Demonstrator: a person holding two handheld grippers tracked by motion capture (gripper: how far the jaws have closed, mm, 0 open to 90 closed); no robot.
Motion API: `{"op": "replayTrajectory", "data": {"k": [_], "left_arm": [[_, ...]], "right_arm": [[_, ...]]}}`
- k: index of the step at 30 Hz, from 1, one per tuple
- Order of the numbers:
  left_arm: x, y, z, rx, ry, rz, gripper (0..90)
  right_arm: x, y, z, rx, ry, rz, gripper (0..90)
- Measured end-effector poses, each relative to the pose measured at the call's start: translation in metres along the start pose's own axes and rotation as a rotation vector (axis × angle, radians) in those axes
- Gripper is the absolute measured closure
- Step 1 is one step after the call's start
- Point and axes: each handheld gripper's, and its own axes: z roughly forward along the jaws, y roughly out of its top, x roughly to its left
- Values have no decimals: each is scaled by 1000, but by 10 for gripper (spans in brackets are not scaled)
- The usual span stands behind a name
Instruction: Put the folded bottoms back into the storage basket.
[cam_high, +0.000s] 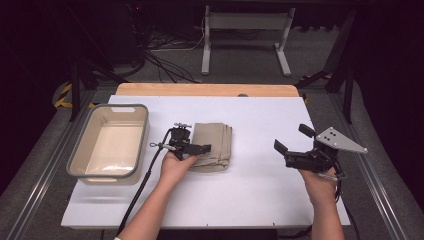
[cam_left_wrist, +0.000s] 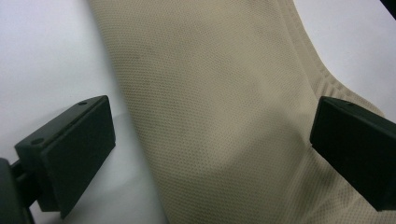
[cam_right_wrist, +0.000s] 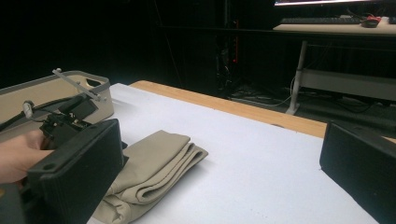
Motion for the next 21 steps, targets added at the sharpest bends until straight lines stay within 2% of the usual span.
{"op": "replayTrajectory", "data": {"k": [6,17,21], "left_arm": [[-7,2,6,8,1,9,3],[-16,6,13,21,36,30,2],[-18,6,15,27,59,63,2]], "right_arm": [[1,0,1,3,3,-4,2],[1,0,1,4,6,-4,2],[2,0,2,8,6,-8,2]]}}
